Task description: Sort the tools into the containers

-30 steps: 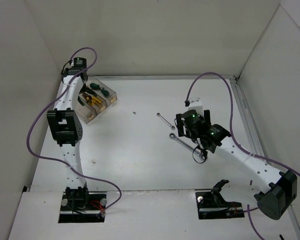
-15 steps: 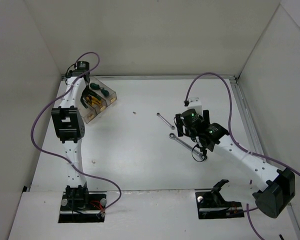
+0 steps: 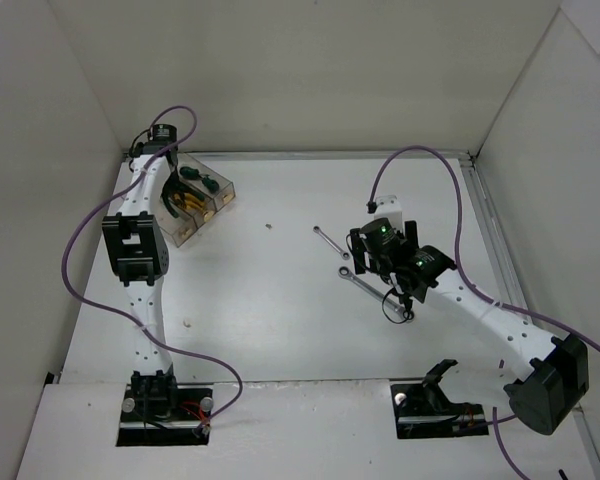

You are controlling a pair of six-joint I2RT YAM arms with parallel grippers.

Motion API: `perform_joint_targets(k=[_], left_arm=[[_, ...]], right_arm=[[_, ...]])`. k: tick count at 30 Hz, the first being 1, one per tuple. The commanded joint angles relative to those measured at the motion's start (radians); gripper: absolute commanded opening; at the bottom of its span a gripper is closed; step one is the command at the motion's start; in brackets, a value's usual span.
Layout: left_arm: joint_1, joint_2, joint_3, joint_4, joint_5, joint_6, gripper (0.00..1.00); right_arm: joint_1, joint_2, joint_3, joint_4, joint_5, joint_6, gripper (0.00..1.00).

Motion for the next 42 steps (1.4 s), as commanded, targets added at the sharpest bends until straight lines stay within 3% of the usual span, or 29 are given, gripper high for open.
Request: perform_joint_targets(k=[1,11,14,18,23,31,38,42], left_arm=[[0.000,-0.052,0.041,0.062,0.038,-0.041,0.20],[0.000,-0.073,0.026,0.068,0.066,-0.058,0.30],[0.000,-0.105,0.012,0.081,0.093,-0.064,0.37],[0.000,-0.188,0.009,0.103,0.145,-0.075,0.61],[0.000,-0.326,-0.021,0.144,0.275,-0.093,0.99],[-0.154,-0.518,-0.201,0.152,0.273,-0.024,1.00],[-0.408,-0.654,-0.591,0.213,0.368,-0.055,1.00],[-0.445,-0.693,-0.732,0.255,0.417,-0.095,1.00]], right_arm=[[-0.006,-0.001,-0.002,0.045,0.008,0.013,0.83],[-0.008,-0.002,-0.003,0.045,-0.001,0.013,0.83],[-0.009,-0.008,-0.006,0.045,-0.004,0.016,0.83],[-0.008,-0.010,-0.009,0.044,-0.007,0.013,0.83],[-0.020,-0.017,-0.014,0.047,-0.037,-0.018,0.80],[-0.092,0.087,-0.019,0.047,-0.231,-0.133,0.74],[-0.109,0.206,0.021,0.018,-0.305,-0.168,0.73],[-0.120,0.284,0.057,-0.024,-0.314,-0.190,0.72]])
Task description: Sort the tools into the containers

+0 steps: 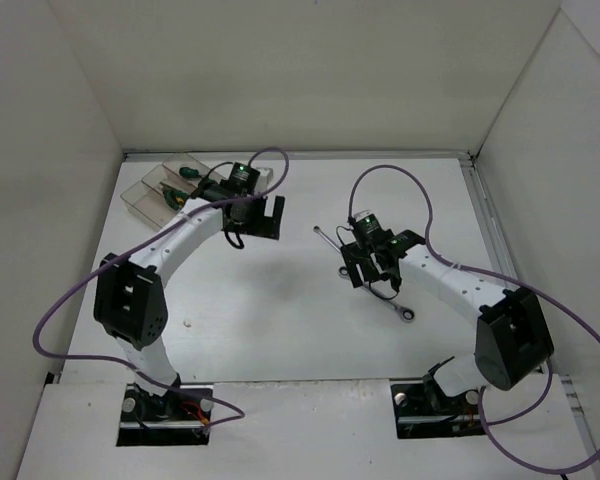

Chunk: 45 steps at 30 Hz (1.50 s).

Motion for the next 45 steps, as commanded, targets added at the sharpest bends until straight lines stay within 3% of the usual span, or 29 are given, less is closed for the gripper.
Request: perform_joint_targets(k=[1,13,25,28,31,32,37,45], left_arm=[[-0.008,-0.109,-0.067,0.072,0.048,-0.033,1.00],[-0.029,-0.230,-0.256,0.170,0.122,0.062,1.00],[-0.029,-0.295,-0.299,0.158,0.096,0.060,1.00],[-0.029,-0.308,-0.320,0.161,0.094,0.054,1.00],[-0.019,-0.325,-0.330,0.158,0.090,0.054,1.00],[-0.019,-0.328,-0.331,0.152,0.084,0.053,1.00],[0.070,-0.359,-0.339,0.119,0.076,0.033,1.00],[0.129,-0.394,-0.379,0.139,0.113,0.005,1.00]], right_arm=[[-0.014,0.060,0.074,-0.019,-0.032,-0.037,0.72],[-0.041,0.117,0.126,-0.014,-0.113,-0.063,0.67],[-0.051,0.374,0.174,-0.023,-0.168,-0.129,0.64],[-0.053,0.425,0.190,-0.022,-0.174,-0.141,0.57],[-0.054,0.474,0.210,-0.023,-0.182,-0.157,0.38],[-0.047,0.479,0.216,-0.023,-0.177,-0.157,0.26],[0.016,0.517,0.308,-0.023,-0.208,-0.177,0.01],[0.099,0.606,0.546,-0.022,-0.266,-0.180,0.00]])
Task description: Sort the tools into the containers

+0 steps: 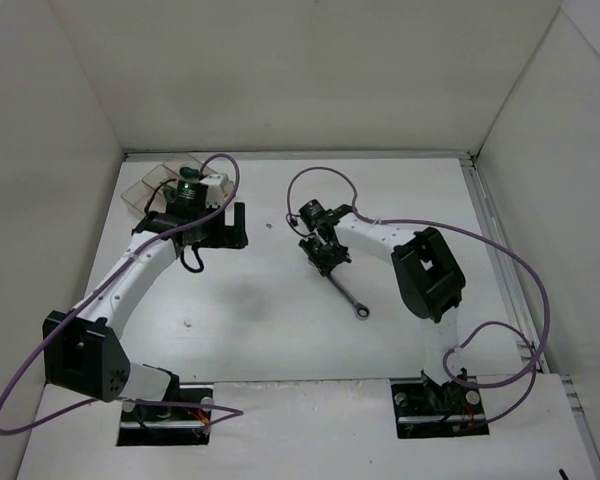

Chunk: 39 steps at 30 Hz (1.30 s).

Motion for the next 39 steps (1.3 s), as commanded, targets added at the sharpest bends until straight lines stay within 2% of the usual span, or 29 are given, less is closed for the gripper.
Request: perform_joint_targets(k=[1,2,4,5,6,7,9,12,23,31,34,35,36,39], left_arm=[[0.012,-0.035,0.000,0.035,0.024,-0.022,1.00],[0.012,-0.035,-0.002,0.037,0.029,-0.027,1.00],[0.012,-0.029,-0.005,0.043,0.042,-0.033,1.00],[0.022,-0.028,-0.006,0.047,0.047,-0.036,1.00],[0.022,-0.026,-0.008,0.052,0.053,-0.038,1.00],[0.022,-0.023,-0.005,0.052,0.058,-0.039,1.00],[0.022,-0.022,0.000,0.052,0.061,-0.041,1.00],[0.031,-0.025,0.000,0.060,0.061,-0.044,1.00],[0.040,-0.012,-0.002,0.070,0.088,-0.052,1.00],[0.060,-0.031,-0.013,0.074,0.088,-0.059,1.00],[0.069,-0.040,-0.026,0.075,0.096,-0.065,1.00],[0.078,-0.043,-0.031,0.077,0.104,-0.065,1.00],[0.078,-0.046,-0.040,0.078,0.107,-0.068,1.00],[0.078,-0.054,-0.057,0.089,0.121,-0.076,1.00]], right_arm=[[0.031,0.015,0.112,0.036,-0.020,-0.006,0.00],[0.037,0.025,0.130,0.038,-0.012,-0.008,0.01],[0.037,0.051,0.170,0.036,-0.001,-0.003,0.10],[0.035,0.058,0.178,0.036,0.000,-0.002,0.17],[0.037,0.061,0.178,0.033,0.004,-0.002,0.37],[0.035,0.058,0.170,0.036,0.002,-0.003,0.43],[0.034,0.033,0.118,0.035,0.007,-0.009,0.50],[0.035,-0.011,0.034,0.035,0.039,-0.020,0.51],[0.049,-0.110,-0.123,0.035,0.024,-0.012,0.45],[0.072,-0.047,-0.078,0.036,0.027,-0.011,0.39],[0.081,-0.027,-0.065,0.036,0.024,-0.006,0.24],[0.085,-0.019,-0.063,0.038,0.024,-0.003,0.06],[0.078,-0.016,-0.061,0.039,0.024,0.001,0.00],[0.077,-0.025,-0.055,0.053,-0.021,-0.002,0.00]])
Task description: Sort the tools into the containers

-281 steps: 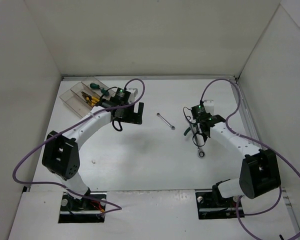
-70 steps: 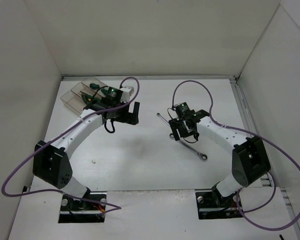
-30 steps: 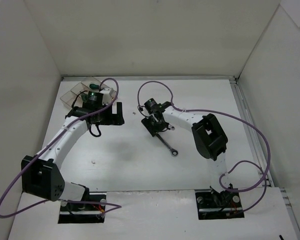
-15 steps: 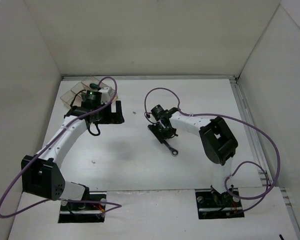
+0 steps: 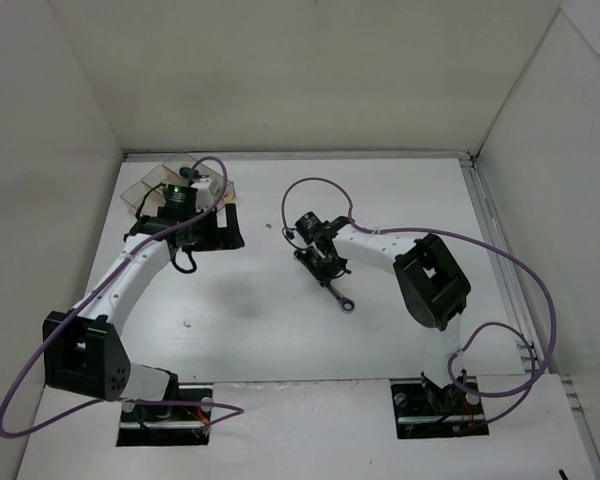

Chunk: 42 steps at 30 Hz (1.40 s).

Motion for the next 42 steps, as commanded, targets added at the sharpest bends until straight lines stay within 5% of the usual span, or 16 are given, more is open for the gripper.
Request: perform_joint_targets(k=[1,14,22,42], left_arm=[[0.017,-0.048,-0.007,0.072,0.050,-0.021,1.00],[0.015,-0.045,-0.021,0.270,0.238,-0.263,0.99],[-0.029,0.020,-0.018,0.385,0.195,-0.448,0.93],[-0.136,0.208,0.054,0.561,0.179,-0.628,0.84]], right_arm=[[0.005,-0.004,0.032,0.018,-0.036,0.005,0.00],[-0.006,-0.144,0.130,0.036,-0.055,0.079,0.00],[-0.006,-0.178,0.179,0.039,-0.116,0.105,0.00],[-0.015,-0.259,0.214,0.048,-0.196,0.131,0.00]])
